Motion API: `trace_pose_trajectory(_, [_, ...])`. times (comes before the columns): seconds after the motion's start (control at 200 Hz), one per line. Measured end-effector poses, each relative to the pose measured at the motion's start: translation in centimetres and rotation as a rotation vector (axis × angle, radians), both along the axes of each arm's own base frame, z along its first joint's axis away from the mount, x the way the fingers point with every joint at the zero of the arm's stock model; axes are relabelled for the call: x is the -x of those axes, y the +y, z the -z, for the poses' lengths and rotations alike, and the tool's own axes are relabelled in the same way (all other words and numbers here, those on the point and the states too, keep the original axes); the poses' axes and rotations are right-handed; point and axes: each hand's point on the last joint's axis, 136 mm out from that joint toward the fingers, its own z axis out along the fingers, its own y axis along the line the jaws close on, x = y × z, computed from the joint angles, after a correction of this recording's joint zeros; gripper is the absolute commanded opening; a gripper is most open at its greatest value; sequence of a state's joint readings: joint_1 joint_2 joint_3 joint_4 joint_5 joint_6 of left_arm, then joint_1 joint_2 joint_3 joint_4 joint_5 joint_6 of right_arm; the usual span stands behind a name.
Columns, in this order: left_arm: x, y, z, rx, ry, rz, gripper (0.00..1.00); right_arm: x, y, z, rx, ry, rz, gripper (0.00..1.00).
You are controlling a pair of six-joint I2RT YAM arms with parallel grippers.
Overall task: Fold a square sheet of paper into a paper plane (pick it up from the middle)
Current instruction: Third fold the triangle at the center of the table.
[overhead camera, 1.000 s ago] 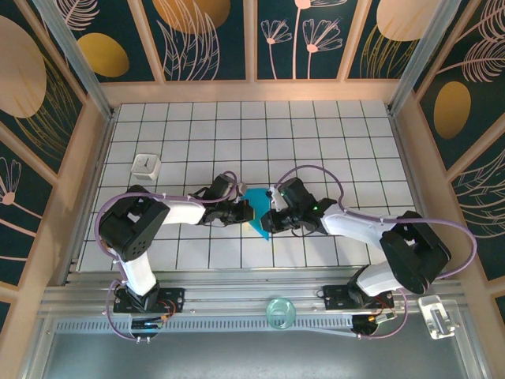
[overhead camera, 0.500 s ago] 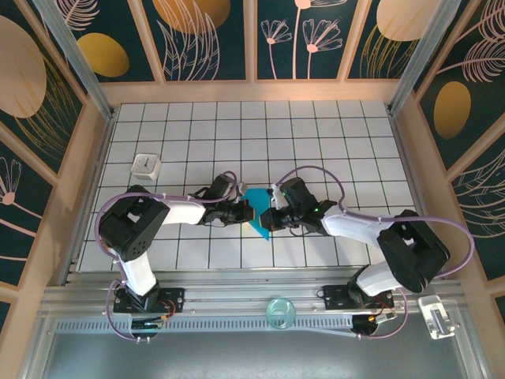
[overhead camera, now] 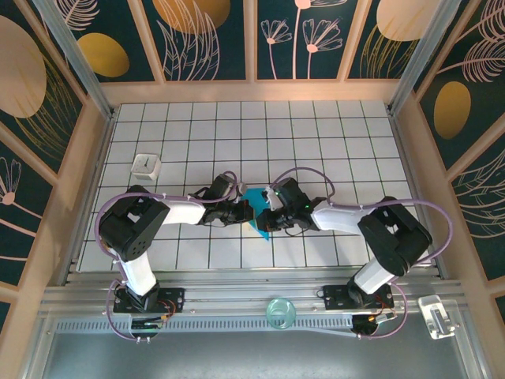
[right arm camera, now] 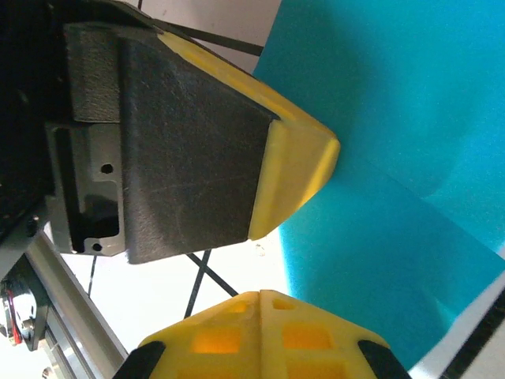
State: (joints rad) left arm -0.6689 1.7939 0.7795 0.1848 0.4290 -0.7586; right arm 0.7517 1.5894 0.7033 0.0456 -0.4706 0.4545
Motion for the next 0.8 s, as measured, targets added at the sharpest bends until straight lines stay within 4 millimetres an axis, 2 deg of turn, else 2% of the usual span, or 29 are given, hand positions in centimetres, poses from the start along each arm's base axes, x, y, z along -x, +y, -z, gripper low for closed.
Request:
trace_pose_trajectory(0.21, [0.0,0.0,0.0,0.000,0.000,0.000,0.00,-0.2,0.4,1.1,0.024,0.019,-0.012,0.00])
trace_pose_trajectory(0.42, [0.0,0.0,0.0,-0.003,-0.004,0.006,0.00,0.4,-0.4,2.3,0.079,0.034,-0.041,0.00])
trace_pose_trajectory(0.801, [0.0,0.0,0.0,-0.019,-0.014,0.016,0.00,0.9,-1.1,2.7,0.107,0.013,-0.077,0.00])
